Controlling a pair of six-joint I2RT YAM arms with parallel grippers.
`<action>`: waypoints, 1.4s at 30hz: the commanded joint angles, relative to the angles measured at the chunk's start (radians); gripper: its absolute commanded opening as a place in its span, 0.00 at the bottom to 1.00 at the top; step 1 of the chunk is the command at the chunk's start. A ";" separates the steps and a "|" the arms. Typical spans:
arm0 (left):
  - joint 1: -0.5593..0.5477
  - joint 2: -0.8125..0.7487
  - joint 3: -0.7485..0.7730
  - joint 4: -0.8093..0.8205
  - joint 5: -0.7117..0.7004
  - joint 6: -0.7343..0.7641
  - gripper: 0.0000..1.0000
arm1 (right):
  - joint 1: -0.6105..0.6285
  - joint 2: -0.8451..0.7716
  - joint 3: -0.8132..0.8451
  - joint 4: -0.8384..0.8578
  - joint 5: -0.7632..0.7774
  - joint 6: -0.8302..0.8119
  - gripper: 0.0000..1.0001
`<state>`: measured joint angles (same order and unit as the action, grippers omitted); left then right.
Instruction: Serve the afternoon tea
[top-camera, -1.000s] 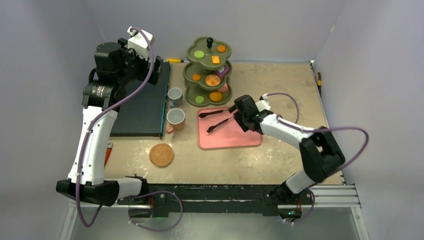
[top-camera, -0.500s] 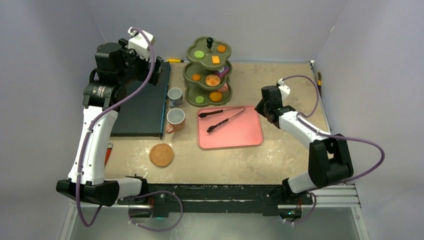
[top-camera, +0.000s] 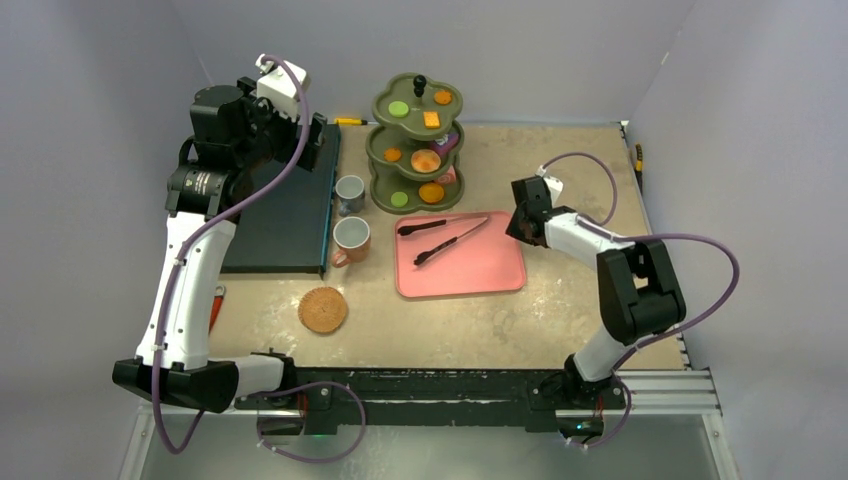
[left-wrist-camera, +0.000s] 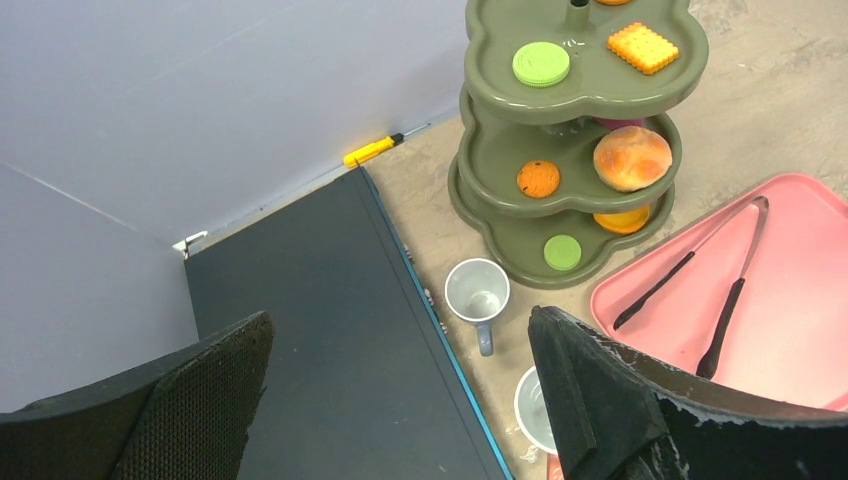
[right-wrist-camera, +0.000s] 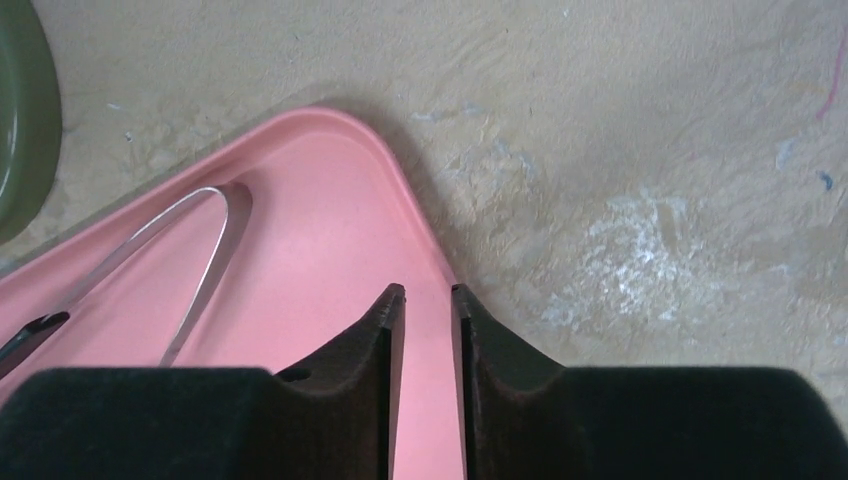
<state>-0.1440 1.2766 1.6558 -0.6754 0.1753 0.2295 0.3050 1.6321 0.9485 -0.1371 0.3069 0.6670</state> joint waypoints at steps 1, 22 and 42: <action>0.008 -0.017 0.007 0.025 0.004 0.018 0.99 | -0.010 0.037 0.054 -0.003 0.014 -0.077 0.30; 0.009 0.001 0.036 0.011 -0.007 0.048 0.99 | -0.125 0.131 0.141 -0.059 0.161 -0.238 0.11; 0.008 0.004 0.016 -0.041 0.010 0.078 0.99 | -0.345 0.282 0.479 -0.143 0.458 -0.213 0.16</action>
<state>-0.1440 1.2922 1.6661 -0.7040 0.1753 0.2848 -0.0326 1.9690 1.3640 -0.2626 0.6697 0.3923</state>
